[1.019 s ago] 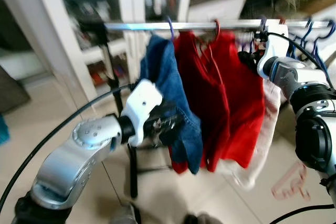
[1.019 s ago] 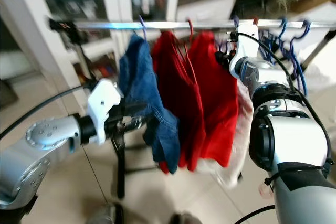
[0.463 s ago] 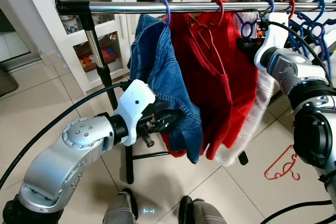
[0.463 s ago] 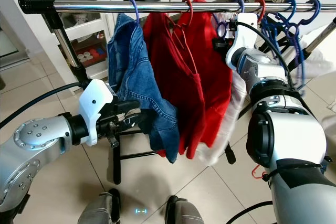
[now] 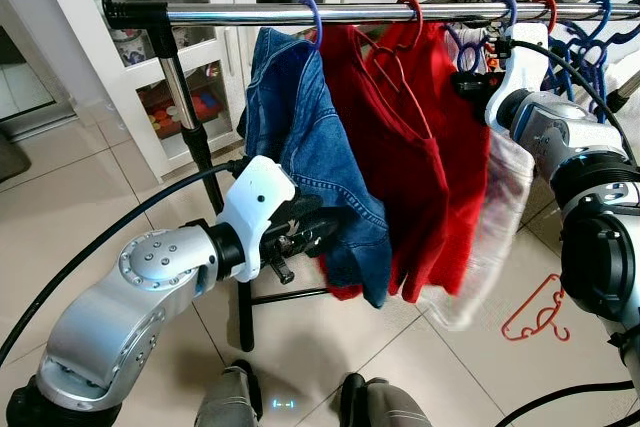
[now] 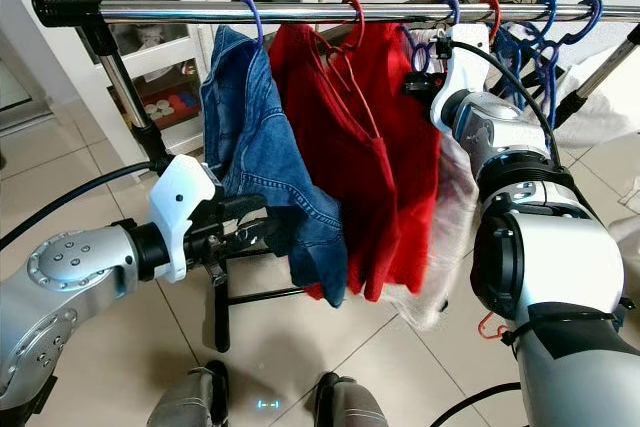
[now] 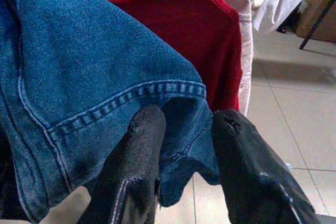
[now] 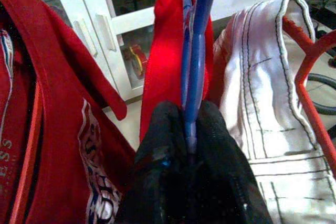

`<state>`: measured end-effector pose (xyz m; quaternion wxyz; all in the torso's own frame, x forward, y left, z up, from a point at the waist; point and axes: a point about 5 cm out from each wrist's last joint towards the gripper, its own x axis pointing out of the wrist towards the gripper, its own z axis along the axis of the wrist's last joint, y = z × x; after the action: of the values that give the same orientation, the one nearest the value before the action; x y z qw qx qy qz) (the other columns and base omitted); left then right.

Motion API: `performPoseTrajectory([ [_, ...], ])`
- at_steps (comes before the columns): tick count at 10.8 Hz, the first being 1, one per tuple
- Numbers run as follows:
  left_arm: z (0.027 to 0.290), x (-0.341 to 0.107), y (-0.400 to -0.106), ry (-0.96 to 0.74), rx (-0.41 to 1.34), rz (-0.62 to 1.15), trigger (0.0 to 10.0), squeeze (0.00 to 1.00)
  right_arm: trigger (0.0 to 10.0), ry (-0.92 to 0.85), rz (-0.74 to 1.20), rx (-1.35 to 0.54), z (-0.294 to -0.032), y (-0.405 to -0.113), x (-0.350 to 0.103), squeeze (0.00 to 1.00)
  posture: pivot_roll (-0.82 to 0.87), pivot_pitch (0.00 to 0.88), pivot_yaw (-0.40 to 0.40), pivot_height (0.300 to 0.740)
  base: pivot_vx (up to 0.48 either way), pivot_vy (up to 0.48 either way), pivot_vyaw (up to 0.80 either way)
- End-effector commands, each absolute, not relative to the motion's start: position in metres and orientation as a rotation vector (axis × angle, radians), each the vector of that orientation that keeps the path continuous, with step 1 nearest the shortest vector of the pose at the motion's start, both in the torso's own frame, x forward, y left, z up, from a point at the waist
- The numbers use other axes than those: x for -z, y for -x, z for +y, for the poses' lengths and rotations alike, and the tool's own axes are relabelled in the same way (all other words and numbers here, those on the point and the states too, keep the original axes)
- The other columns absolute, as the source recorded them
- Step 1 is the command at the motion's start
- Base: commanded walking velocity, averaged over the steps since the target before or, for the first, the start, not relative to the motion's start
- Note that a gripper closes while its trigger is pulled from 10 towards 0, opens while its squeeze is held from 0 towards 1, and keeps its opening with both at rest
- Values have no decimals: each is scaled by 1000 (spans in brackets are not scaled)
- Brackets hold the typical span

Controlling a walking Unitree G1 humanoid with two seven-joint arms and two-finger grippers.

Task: Hang hanger

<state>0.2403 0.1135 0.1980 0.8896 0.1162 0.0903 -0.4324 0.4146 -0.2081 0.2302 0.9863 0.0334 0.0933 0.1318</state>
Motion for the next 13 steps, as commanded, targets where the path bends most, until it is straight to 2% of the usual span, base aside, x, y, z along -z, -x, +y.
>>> performPoseTrajectory([
  [1,108,-198,-235,-242,923,172,10000,0,0,-66,164,-266,-212,-415,-237,0,138,187,-103,740,0,0,0],
  [8,99,-201,-246,-238,932,113,10000,0,0,-8,17,-355,-215,-414,-261,0,122,99,-86,740,0,0,0],
  [11,99,-189,-246,-222,906,138,10000,0,0,44,99,-397,-222,-406,-231,0,104,58,-67,740,0,0,0],
  [13,103,-175,-248,-203,802,156,10000,0,0,46,110,-419,-228,-387,-208,0,82,21,-43,740,0,0,0],
])
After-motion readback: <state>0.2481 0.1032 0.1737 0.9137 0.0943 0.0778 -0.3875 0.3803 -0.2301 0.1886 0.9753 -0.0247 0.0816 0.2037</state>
